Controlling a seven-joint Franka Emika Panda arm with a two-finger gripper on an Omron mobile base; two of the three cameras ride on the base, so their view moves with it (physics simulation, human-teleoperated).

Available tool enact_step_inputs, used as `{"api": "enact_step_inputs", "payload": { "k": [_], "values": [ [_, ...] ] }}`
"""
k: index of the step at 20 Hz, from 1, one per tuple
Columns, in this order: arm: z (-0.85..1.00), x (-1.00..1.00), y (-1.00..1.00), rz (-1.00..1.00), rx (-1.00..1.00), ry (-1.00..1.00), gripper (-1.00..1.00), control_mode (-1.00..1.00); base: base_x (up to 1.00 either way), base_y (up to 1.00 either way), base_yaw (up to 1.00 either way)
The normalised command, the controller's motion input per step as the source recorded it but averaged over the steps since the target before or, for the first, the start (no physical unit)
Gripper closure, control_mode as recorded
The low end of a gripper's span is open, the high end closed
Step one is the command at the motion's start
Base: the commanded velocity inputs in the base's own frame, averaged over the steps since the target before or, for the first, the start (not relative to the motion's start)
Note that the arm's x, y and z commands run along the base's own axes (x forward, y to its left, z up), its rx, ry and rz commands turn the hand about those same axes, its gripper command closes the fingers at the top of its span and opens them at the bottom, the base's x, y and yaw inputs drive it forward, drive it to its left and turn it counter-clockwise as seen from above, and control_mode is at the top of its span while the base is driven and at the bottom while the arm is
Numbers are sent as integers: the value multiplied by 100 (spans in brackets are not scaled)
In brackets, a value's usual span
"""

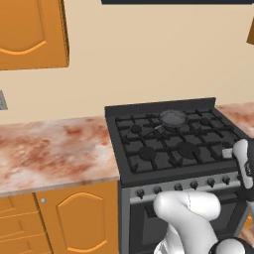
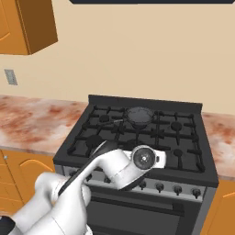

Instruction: Turn on the rear center burner of the stove.

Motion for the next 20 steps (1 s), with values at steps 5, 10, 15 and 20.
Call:
{"api": "enact_step_inputs", "payload": {
  "k": [5, 10, 15, 20],
  "values": [
    [-72, -13, -37, 2, -1, -48, -100, -100, 0, 0, 0],
    [-89, -19, -59, 1, -14, -29, -100, -100, 0, 0, 0],
    [-42, -5, -31, 0, -7, -4, -100, -100, 0, 0, 0],
    [-1, 0, 0, 0, 0, 0, -100, -100, 0, 0, 0]
  ]
}}
